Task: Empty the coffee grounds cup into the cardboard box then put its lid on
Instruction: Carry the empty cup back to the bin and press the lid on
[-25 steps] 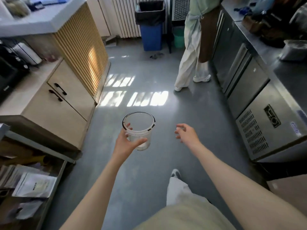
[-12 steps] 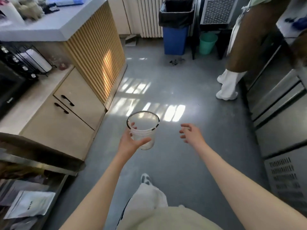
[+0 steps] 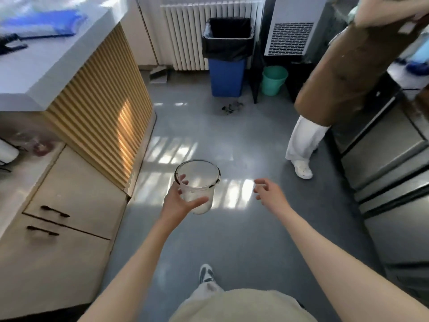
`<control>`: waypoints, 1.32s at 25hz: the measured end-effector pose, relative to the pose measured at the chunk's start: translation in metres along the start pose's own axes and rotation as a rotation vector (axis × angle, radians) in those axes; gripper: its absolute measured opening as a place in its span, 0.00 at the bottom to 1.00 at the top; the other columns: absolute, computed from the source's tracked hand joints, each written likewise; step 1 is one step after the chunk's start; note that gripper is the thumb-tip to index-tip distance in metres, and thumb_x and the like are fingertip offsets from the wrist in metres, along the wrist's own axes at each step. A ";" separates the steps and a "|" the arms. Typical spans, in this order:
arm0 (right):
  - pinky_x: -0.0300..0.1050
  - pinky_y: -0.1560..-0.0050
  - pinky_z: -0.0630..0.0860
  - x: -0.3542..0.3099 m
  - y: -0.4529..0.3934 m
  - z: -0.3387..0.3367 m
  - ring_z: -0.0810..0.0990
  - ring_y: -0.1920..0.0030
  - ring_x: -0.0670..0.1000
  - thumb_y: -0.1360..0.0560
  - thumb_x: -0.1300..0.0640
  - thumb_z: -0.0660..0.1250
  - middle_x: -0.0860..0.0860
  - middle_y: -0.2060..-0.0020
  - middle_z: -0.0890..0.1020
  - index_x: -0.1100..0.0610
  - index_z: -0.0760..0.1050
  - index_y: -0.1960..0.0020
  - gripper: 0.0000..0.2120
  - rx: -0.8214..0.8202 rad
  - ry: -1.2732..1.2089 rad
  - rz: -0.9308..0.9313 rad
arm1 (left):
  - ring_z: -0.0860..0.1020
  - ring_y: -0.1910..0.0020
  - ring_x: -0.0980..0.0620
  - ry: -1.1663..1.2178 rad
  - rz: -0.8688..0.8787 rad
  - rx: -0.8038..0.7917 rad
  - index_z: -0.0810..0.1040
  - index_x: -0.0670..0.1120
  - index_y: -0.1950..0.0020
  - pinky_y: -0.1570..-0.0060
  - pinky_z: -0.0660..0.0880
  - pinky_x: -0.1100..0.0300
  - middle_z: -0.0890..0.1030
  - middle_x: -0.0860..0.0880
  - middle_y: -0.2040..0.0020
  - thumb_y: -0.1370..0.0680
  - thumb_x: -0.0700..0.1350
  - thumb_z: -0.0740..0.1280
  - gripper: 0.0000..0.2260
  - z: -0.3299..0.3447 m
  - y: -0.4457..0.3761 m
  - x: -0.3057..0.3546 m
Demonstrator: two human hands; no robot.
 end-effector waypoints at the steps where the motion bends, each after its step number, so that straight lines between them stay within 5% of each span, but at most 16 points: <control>1: 0.47 0.55 0.74 -0.014 -0.021 0.003 0.80 0.61 0.48 0.19 0.57 0.61 0.51 0.54 0.82 0.54 0.76 0.37 0.12 0.011 -0.009 -0.002 | 0.77 0.33 0.49 -0.001 0.016 -0.016 0.68 0.54 0.24 0.34 0.76 0.48 0.77 0.51 0.30 0.35 0.49 0.86 0.44 -0.005 -0.027 0.009; 9: 0.45 0.56 0.74 -0.084 -0.193 0.027 0.80 0.59 0.50 0.19 0.57 0.60 0.55 0.49 0.82 0.55 0.76 0.36 0.13 -0.018 -0.066 0.035 | 0.76 0.35 0.52 0.046 -0.002 -0.041 0.68 0.59 0.28 0.41 0.72 0.59 0.76 0.53 0.31 0.35 0.48 0.86 0.41 0.007 -0.217 0.057; 16: 0.47 0.56 0.73 -0.154 -0.358 0.014 0.79 0.59 0.54 0.20 0.61 0.60 0.59 0.49 0.82 0.59 0.76 0.35 0.15 -0.084 0.046 0.007 | 0.78 0.35 0.50 0.056 -0.009 0.067 0.69 0.55 0.26 0.33 0.76 0.50 0.77 0.50 0.32 0.35 0.47 0.86 0.42 0.035 -0.358 0.115; 23: 0.43 0.65 0.71 -0.201 -0.486 -0.018 0.79 0.58 0.55 0.20 0.62 0.60 0.61 0.47 0.83 0.61 0.76 0.35 0.15 -0.048 0.117 0.079 | 0.77 0.35 0.51 0.037 -0.029 0.012 0.69 0.57 0.26 0.32 0.75 0.48 0.77 0.52 0.34 0.36 0.50 0.86 0.42 0.070 -0.501 0.164; 33: 0.45 0.52 0.76 -0.297 -0.682 -0.044 0.83 0.54 0.56 0.20 0.58 0.60 0.55 0.45 0.83 0.57 0.77 0.36 0.14 0.074 0.108 0.134 | 0.76 0.30 0.48 -0.004 -0.041 -0.156 0.68 0.51 0.23 0.28 0.72 0.50 0.75 0.51 0.29 0.36 0.47 0.86 0.45 0.098 -0.750 0.229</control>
Point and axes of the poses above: each hand's wrist, its own y-axis away from the middle knuckle, its own z-axis out of the palm, x = y × z, the point moved 5 cm from there along -y, towards the middle knuckle
